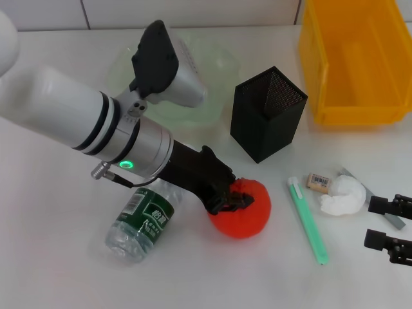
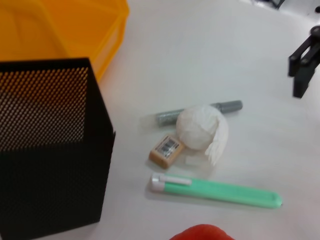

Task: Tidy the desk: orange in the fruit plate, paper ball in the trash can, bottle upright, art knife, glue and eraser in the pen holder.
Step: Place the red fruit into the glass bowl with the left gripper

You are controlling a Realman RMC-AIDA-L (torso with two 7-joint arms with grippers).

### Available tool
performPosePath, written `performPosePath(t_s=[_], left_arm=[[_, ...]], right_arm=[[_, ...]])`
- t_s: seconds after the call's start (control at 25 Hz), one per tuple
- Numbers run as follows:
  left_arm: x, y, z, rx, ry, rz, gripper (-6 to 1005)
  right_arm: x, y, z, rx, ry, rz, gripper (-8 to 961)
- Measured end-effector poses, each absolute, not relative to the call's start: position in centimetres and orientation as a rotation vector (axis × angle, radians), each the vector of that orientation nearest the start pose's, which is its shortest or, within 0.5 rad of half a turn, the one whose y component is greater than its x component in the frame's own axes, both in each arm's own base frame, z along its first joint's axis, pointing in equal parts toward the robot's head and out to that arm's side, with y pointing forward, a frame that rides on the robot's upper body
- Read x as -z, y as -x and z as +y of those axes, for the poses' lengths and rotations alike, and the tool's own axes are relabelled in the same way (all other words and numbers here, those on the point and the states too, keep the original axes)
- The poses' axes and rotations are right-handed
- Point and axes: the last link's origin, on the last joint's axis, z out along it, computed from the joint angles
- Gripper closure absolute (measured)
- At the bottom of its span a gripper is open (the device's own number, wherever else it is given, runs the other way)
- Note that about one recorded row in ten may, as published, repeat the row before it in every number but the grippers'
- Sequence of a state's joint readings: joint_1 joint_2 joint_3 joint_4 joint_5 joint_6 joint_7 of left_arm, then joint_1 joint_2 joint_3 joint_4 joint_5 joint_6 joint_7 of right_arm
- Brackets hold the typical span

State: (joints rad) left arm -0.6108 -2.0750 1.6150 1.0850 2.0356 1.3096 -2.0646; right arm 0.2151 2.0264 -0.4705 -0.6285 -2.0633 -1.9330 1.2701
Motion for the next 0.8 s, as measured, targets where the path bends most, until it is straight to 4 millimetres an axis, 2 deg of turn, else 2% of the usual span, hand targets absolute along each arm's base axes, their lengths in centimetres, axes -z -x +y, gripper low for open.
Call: performPosePath(t_s=[0.12,0.2,0.24,0.28,0.32,0.36,0.44,0.48,0.52,0.56,0.6,0.72,0.76,0.8], left_arm=[[6.5,14.2,33.0,0.087,3.111,-0.47,767],[4.3,13.6,33.2,0.249,3.127,-0.49,781],[4.3,13.6,33.2,0.249,3.127,-0.49,788],[1.9,13.5,33.9,0.397,3.09,-0.512,795],[1.9,13.5,33.9,0.397,3.09,-0.512,800],[0.2,13.5,34.9,0.472,3.031,-0.518,806],[0.2,13.5,34.9,0.472,3.031,-0.518,816],[-1.6,13.6,35.9,0.537,2.958,-0.512,821],[-1.6,13.6,35.9,0.537,2.958,-0.512,827],[-4.2,14.0,38.2,0.612,2.801,-0.469,832],[-4.9,14.4,39.4,0.623,2.73,-0.45,841],[-5.3,14.7,40.4,0.62,2.668,-0.447,870],[-5.0,15.6,42.5,0.575,2.56,-0.484,879],[-4.5,16.0,43.2,0.546,2.531,-0.511,869]], right_arm=[[-4.0,-33.7,20.1,-0.932,2.636,0.85,195],[-4.0,-33.6,20.1,-0.933,2.635,0.85,195],[-4.0,-33.6,20.1,-0.933,2.635,0.85,195],[-4.0,-33.6,20.1,-0.934,2.634,0.85,195],[-4.0,-33.6,20.1,-0.935,2.634,0.849,195],[-4.0,-33.6,20.1,-0.935,2.633,0.849,195],[-4.0,-33.6,20.2,-0.936,2.633,0.847,194],[-4.0,-33.6,20.2,-0.937,2.634,0.846,194],[-4.0,-33.6,20.2,-0.937,2.634,0.845,194],[-4.0,-33.5,20.3,-0.938,2.635,0.845,194],[-4.0,-33.5,20.3,-0.939,2.635,0.844,194],[-3.8,-33.4,20.3,-0.947,2.637,0.843,194],[-3.8,-33.3,20.3,-0.95,2.638,0.842,194],[-3.7,-33.3,20.3,-0.953,2.639,0.842,194]])
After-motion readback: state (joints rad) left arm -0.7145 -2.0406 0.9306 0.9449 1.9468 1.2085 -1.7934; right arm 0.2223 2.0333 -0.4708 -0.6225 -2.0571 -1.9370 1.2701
